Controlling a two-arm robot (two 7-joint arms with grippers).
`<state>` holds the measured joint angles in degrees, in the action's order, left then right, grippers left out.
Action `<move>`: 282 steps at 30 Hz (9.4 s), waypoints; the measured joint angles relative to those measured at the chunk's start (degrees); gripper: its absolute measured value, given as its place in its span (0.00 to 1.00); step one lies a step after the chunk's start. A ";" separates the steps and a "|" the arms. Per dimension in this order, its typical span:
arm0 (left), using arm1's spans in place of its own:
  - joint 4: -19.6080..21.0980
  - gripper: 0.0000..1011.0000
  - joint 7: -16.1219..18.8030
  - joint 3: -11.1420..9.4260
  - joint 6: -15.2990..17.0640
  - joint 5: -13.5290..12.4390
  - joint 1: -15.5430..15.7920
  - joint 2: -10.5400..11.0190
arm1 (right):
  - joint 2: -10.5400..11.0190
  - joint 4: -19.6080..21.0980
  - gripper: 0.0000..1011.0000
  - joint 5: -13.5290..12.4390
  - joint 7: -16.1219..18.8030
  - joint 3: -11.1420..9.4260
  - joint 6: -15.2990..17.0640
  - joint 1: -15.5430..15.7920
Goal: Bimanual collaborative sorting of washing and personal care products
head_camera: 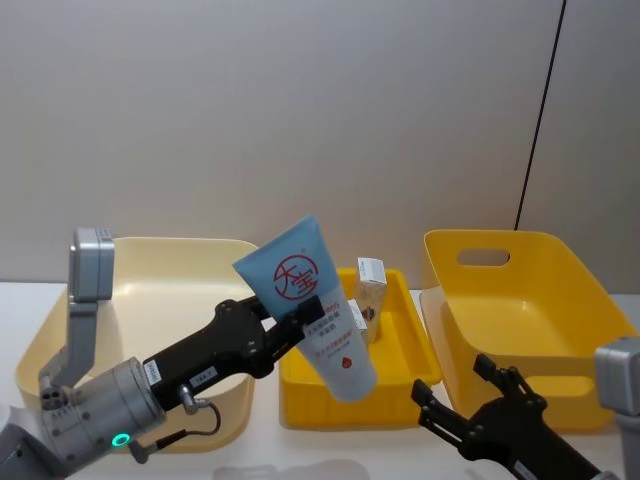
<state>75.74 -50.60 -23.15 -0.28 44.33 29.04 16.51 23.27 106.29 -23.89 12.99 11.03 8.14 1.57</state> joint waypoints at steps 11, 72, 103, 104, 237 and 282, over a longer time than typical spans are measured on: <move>-0.12 0.26 -0.63 -0.29 0.28 0.41 0.11 -0.07 | 5.10 3.91 0.99 -6.11 6.88 -1.64 6.77 -0.59; -0.17 0.26 -1.02 -0.46 0.45 0.64 0.19 -0.10 | -0.13 -4.84 0.70 15.00 2.90 16.42 2.34 -15.77; -0.17 0.99 -1.02 -0.47 0.46 0.64 0.19 -0.13 | 0.20 -4.56 0.54 16.32 -0.13 13.37 3.25 -13.91; -0.18 0.99 -1.02 -0.46 0.45 0.64 0.19 -0.13 | 0.26 -4.53 0.54 16.36 -0.36 13.05 3.27 -13.73; 2.13 0.99 5.60 -0.77 0.49 -3.71 -1.86 0.60 | -11.36 -15.49 0.99 13.72 -11.66 -7.20 -9.77 -14.66; 14.01 0.99 40.01 -2.44 0.95 -26.31 -12.37 4.35 | -3.93 -5.06 0.99 7.38 -9.14 1.91 -6.18 -0.73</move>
<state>89.75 -10.59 -25.59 0.68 18.02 16.67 20.86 19.34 101.24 -16.50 3.86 12.94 1.96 0.84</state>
